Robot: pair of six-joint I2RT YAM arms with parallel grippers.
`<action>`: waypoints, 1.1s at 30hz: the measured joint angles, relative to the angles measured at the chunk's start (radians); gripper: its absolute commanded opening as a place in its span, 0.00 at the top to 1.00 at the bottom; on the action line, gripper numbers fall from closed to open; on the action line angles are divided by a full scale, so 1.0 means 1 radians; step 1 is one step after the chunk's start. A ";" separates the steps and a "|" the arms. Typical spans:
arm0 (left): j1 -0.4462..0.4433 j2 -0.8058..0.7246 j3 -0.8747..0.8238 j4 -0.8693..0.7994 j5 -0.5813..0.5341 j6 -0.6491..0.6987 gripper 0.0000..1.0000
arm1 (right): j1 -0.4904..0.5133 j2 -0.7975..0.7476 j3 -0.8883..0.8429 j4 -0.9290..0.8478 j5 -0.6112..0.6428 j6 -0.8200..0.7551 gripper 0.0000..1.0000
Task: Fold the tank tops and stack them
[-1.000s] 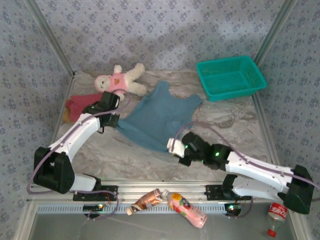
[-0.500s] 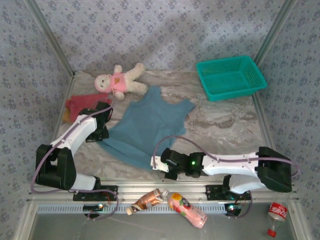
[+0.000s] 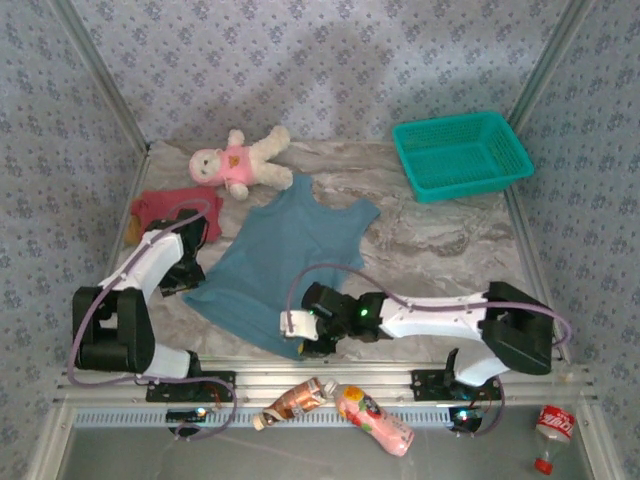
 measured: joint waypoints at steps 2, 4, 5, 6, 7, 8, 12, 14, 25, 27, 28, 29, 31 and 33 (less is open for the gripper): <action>0.002 -0.019 0.018 -0.020 0.018 0.002 0.60 | -0.062 -0.072 0.000 -0.031 -0.014 0.005 0.53; -0.006 -0.029 0.053 -0.026 0.066 -0.001 0.58 | -0.151 -0.149 0.004 -0.050 -0.027 0.024 0.52; -0.016 -0.033 0.064 -0.021 0.090 -0.002 0.57 | -0.194 -0.167 0.006 -0.048 -0.031 0.037 0.52; -0.032 -0.037 0.073 -0.013 0.120 -0.008 0.57 | -0.246 -0.177 0.013 -0.041 -0.032 0.058 0.52; -0.055 -0.039 0.076 -0.005 0.148 -0.019 0.56 | -0.304 -0.169 0.021 -0.029 -0.033 0.085 0.52; -0.079 -0.040 0.076 0.006 0.175 -0.029 0.56 | -0.348 -0.153 0.034 -0.016 -0.033 0.110 0.52; -0.171 -0.011 0.059 0.071 0.280 -0.082 0.57 | -0.497 0.020 0.132 0.045 -0.015 0.232 0.53; -0.192 0.017 0.042 0.106 0.314 -0.102 0.57 | -0.520 0.110 0.180 0.055 -0.006 0.277 0.55; -0.217 0.110 -0.092 0.213 0.395 -0.163 0.69 | -0.558 0.389 0.272 0.010 0.071 0.502 0.60; -0.214 0.123 -0.097 0.211 0.394 -0.161 0.70 | -0.560 0.395 0.270 -0.016 0.085 0.527 0.61; -0.211 0.130 -0.097 0.212 0.391 -0.160 0.71 | -0.560 0.395 0.266 -0.024 0.093 0.538 0.61; -0.207 0.137 -0.097 0.212 0.389 -0.156 0.72 | -0.560 0.395 0.261 -0.029 0.102 0.550 0.62; -0.191 0.145 -0.096 0.212 0.388 -0.146 0.71 | -0.563 0.393 0.256 -0.030 0.111 0.570 0.61; -0.171 0.151 -0.092 0.209 0.388 -0.130 0.71 | -0.564 0.386 0.245 -0.029 0.124 0.587 0.62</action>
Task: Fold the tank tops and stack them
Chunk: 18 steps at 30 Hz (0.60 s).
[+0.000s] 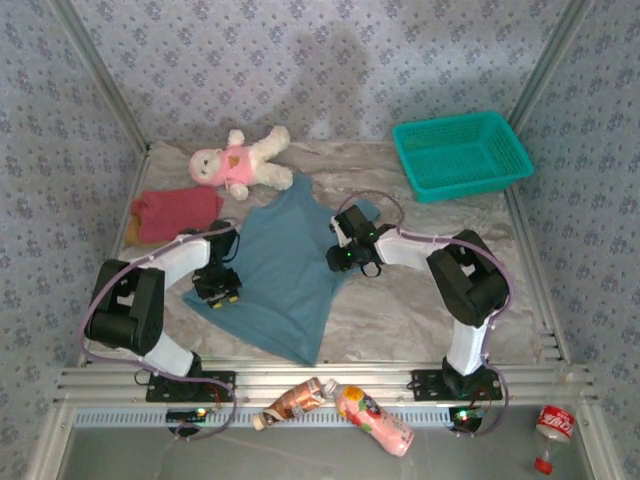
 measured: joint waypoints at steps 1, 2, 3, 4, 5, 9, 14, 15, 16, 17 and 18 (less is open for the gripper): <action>0.010 0.006 0.005 -0.003 0.000 0.011 0.71 | 0.000 -0.007 -0.008 0.000 0.006 0.009 0.62; 0.018 0.018 0.016 -0.009 -0.001 0.026 0.71 | -0.001 -0.018 -0.019 -0.001 0.010 0.020 0.62; 0.023 0.030 0.028 -0.016 -0.004 0.039 0.71 | -0.001 -0.026 -0.028 -0.002 0.013 0.029 0.62; 0.027 0.051 0.049 -0.023 -0.009 0.057 0.70 | -0.001 -0.035 -0.039 -0.004 0.014 0.040 0.62; 0.029 0.073 0.072 -0.029 -0.011 0.075 0.70 | -0.001 -0.046 -0.051 -0.005 0.016 0.053 0.62; 0.031 0.158 0.171 -0.035 -0.015 0.140 0.69 | 0.014 -0.090 -0.103 -0.007 0.026 0.111 0.62; 0.027 0.267 0.313 -0.049 -0.020 0.222 0.64 | 0.056 -0.148 -0.158 -0.031 0.038 0.209 0.61; 0.026 0.282 0.336 -0.051 -0.020 0.238 0.63 | 0.064 -0.155 -0.164 -0.036 0.039 0.227 0.60; 0.024 0.302 0.365 -0.052 -0.020 0.255 0.63 | 0.076 -0.165 -0.170 -0.046 0.039 0.251 0.59; 0.022 0.322 0.394 -0.052 -0.023 0.271 0.62 | 0.085 -0.172 -0.174 -0.056 0.039 0.272 0.59; 0.019 0.335 0.415 -0.053 -0.023 0.283 0.61 | 0.094 -0.179 -0.175 -0.069 0.039 0.290 0.58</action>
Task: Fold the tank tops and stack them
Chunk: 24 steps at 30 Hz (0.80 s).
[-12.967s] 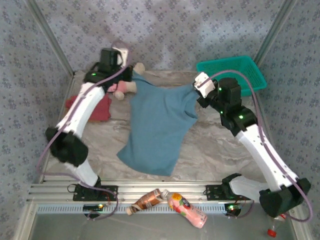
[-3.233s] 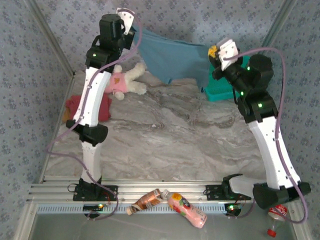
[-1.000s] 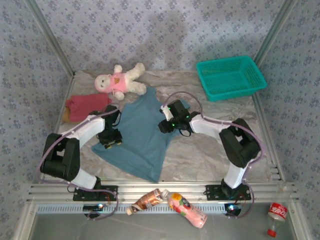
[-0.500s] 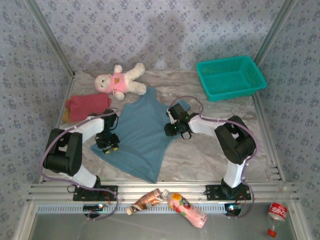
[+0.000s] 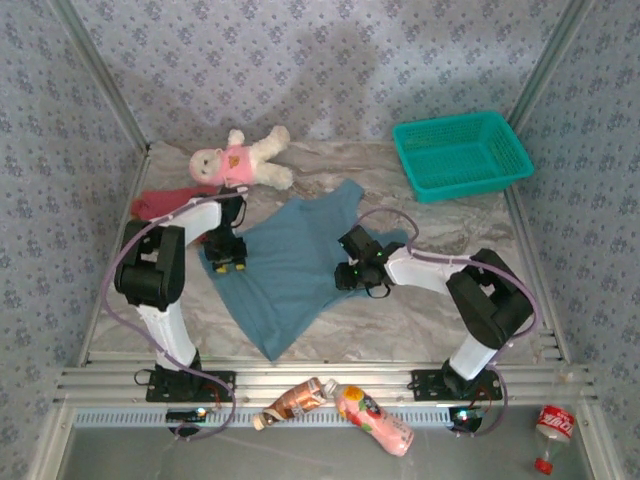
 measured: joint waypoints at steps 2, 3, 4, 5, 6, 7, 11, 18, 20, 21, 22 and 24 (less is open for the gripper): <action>-0.006 0.021 0.038 0.002 -0.005 0.020 0.59 | 0.013 -0.015 -0.002 -0.035 -0.004 0.032 0.56; -0.007 0.025 0.051 0.001 -0.007 0.027 0.59 | 0.015 -0.025 -0.003 -0.051 -0.009 0.046 0.56; -0.011 0.025 0.060 0.000 -0.011 0.032 0.58 | 0.014 -0.037 -0.005 -0.068 -0.012 0.058 0.56; -0.011 0.023 0.064 -0.002 -0.015 0.034 0.57 | 0.010 -0.053 -0.005 -0.087 -0.013 0.068 0.55; -0.012 0.016 0.065 -0.001 -0.017 0.035 0.57 | 0.005 -0.068 -0.005 -0.101 -0.012 0.073 0.56; -0.012 0.007 0.064 -0.005 -0.018 0.032 0.57 | -0.002 -0.086 -0.005 -0.112 -0.013 0.076 0.56; -0.013 -0.114 0.010 -0.015 -0.005 -0.020 0.57 | -0.037 -0.128 0.003 -0.139 -0.013 0.077 0.56; -0.066 -0.359 -0.200 0.001 0.051 -0.188 0.70 | -0.111 -0.123 0.024 -0.155 -0.027 0.032 0.56; -0.075 -0.359 -0.250 0.027 0.061 -0.225 0.71 | -0.134 -0.118 0.032 -0.158 -0.034 0.010 0.55; -0.076 -0.357 -0.274 0.042 0.063 -0.241 0.71 | -0.144 -0.117 0.034 -0.158 -0.036 0.002 0.56; -0.076 -0.355 -0.297 0.057 0.068 -0.253 0.71 | -0.155 -0.117 0.037 -0.158 -0.039 -0.007 0.56; -0.076 -0.348 -0.330 0.082 0.073 -0.274 0.71 | -0.171 -0.117 0.039 -0.161 -0.039 -0.024 0.56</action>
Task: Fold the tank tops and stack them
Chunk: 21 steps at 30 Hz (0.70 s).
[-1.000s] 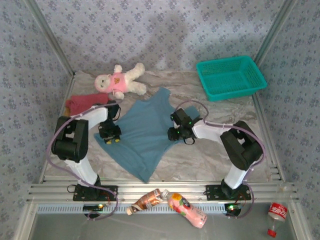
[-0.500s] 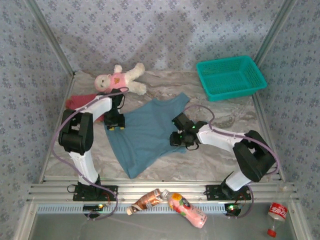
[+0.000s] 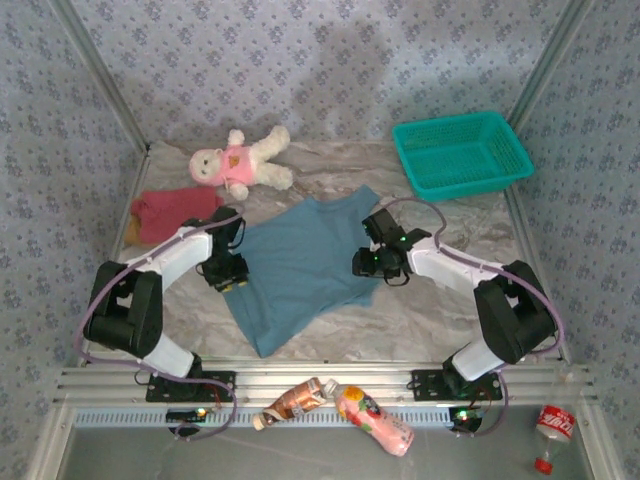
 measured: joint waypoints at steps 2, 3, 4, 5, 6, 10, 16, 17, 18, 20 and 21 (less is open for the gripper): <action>0.000 0.014 -0.016 0.027 0.003 -0.012 0.71 | -0.014 0.000 0.000 -0.002 -0.003 -0.016 0.56; 0.000 0.020 -0.021 0.041 0.005 -0.015 0.72 | -0.019 0.000 0.000 -0.003 -0.005 -0.019 0.56; 0.000 0.028 -0.027 0.060 0.006 -0.019 0.72 | -0.025 0.000 0.000 -0.005 -0.008 -0.024 0.56; 0.000 0.035 -0.031 0.075 0.007 -0.022 0.72 | -0.029 0.000 0.000 -0.006 -0.011 -0.027 0.56; 0.000 0.038 -0.034 0.085 0.008 -0.026 0.72 | -0.031 0.000 0.000 -0.006 -0.012 -0.031 0.56; 0.000 0.043 -0.035 0.113 0.010 -0.037 0.75 | -0.034 0.000 -0.005 -0.006 -0.023 -0.045 0.55; 0.000 0.060 -0.035 0.121 0.010 -0.037 0.82 | -0.037 0.000 -0.028 -0.006 -0.035 -0.046 0.56; 0.000 0.061 -0.032 0.121 0.010 -0.036 0.84 | -0.038 0.000 -0.029 -0.006 -0.039 -0.046 0.56; 0.000 0.062 -0.031 0.121 0.010 -0.036 0.86 | -0.039 0.000 -0.030 -0.005 -0.041 -0.047 0.56; 0.000 0.066 -0.025 0.119 0.009 -0.033 0.89 | -0.042 0.000 -0.033 -0.002 -0.046 -0.050 0.56; -0.001 0.068 -0.021 0.117 0.008 -0.033 0.91 | -0.042 0.000 -0.034 0.001 -0.046 -0.050 0.56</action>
